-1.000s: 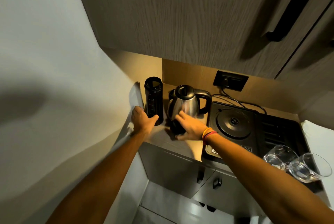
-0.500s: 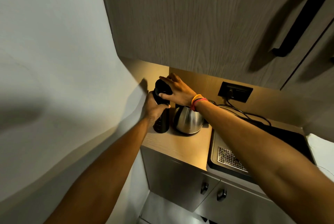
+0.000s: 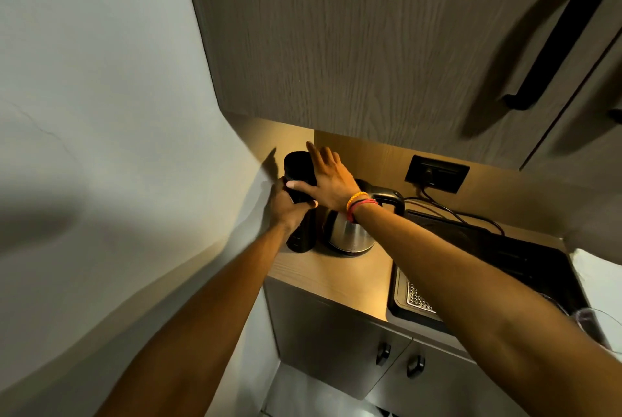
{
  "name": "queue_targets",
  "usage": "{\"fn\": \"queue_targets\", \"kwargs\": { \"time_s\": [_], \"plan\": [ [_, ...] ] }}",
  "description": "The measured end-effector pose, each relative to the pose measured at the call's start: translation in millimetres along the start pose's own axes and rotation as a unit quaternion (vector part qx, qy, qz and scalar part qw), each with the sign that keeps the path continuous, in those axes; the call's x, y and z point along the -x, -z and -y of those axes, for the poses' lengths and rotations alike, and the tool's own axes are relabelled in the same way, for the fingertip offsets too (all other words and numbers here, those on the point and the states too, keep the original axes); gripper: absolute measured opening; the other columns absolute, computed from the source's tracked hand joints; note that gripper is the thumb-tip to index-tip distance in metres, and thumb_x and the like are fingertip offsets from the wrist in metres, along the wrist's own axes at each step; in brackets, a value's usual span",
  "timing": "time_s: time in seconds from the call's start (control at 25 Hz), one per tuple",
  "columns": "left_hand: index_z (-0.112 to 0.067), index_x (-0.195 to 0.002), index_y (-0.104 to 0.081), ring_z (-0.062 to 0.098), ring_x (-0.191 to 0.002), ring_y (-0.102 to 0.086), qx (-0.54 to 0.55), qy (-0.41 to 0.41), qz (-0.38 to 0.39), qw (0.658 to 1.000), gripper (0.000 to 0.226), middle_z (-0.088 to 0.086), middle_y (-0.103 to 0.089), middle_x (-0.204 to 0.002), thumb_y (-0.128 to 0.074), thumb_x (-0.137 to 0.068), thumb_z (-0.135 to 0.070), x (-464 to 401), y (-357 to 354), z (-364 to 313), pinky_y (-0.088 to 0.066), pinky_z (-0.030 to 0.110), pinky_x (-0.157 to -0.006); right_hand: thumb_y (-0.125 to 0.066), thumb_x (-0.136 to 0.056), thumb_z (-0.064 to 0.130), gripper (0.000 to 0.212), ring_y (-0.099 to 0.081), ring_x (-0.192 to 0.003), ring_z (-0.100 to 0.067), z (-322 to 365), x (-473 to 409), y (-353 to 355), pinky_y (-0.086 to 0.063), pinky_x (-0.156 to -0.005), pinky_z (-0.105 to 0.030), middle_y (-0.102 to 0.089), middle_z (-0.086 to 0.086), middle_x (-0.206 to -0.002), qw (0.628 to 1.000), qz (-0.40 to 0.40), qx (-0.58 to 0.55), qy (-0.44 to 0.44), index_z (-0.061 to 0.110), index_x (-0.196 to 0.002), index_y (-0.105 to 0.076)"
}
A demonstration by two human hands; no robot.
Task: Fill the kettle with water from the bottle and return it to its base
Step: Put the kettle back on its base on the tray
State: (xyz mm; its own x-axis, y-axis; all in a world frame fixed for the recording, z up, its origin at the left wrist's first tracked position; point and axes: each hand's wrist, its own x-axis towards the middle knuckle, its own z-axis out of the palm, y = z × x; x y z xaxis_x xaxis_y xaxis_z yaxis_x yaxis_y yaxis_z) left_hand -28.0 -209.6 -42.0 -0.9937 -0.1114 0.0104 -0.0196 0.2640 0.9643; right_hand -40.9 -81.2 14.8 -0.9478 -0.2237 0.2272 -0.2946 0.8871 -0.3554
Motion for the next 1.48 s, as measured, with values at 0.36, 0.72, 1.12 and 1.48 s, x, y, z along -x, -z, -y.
{"fn": "queue_targets", "kwargs": {
  "time_s": [0.36,0.72,1.12,1.48],
  "plan": [
    [-0.012,-0.098,-0.053,0.028,-0.105,-0.052,-0.290,-0.138,0.087,0.943,0.045,0.007,-0.055,-0.106,-0.080,-0.071,-0.036,61.1,-72.4,13.0,-0.046,0.034,-0.075,-0.047,-0.100,0.042,0.069,-0.044,-0.134,-0.037,-126.5,50.7,37.8,-0.040,-0.110,-0.045,-0.044,-0.018,-0.144,0.981,0.120,0.095,-0.118,0.006,-0.155,-0.026],
    [-0.005,-0.153,-0.016,0.041,-0.143,-0.028,-0.541,-0.122,0.253,0.793,0.134,0.023,-0.031,-0.153,-0.091,-0.055,-0.057,-33.8,-106.6,-46.3,-0.027,0.052,-0.116,-0.055,-0.095,0.008,0.037,-0.054,-0.122,-0.041,-131.1,57.9,34.4,-0.044,-0.101,-0.047,-0.053,-0.025,-0.132,0.974,0.156,0.104,-0.129,-0.003,-0.129,-0.044],
    [-0.003,-0.141,-0.035,0.044,-0.132,-0.038,-0.506,-0.137,0.169,0.835,0.121,0.026,-0.040,-0.142,-0.082,-0.054,-0.073,-25.5,-126.0,-27.7,-0.040,0.051,-0.104,-0.055,-0.094,0.008,0.031,-0.056,-0.118,-0.039,-137.5,68.6,36.7,-0.047,-0.096,-0.046,-0.057,-0.023,-0.128,0.978,0.128,0.116,-0.115,0.000,-0.123,-0.050],
    [0.000,-0.138,-0.036,0.046,-0.134,-0.033,-0.417,-0.201,0.169,0.870,0.115,0.028,-0.035,-0.142,-0.086,-0.058,-0.065,-9.1,-160.1,-96.4,-0.038,0.055,-0.106,-0.052,-0.090,-0.001,0.005,-0.061,-0.093,-0.039,-169.3,94.2,99.5,-0.039,-0.074,-0.037,-0.063,-0.025,-0.093,0.985,0.008,0.093,-0.147,-0.004,-0.091,-0.056]
  ]
}}
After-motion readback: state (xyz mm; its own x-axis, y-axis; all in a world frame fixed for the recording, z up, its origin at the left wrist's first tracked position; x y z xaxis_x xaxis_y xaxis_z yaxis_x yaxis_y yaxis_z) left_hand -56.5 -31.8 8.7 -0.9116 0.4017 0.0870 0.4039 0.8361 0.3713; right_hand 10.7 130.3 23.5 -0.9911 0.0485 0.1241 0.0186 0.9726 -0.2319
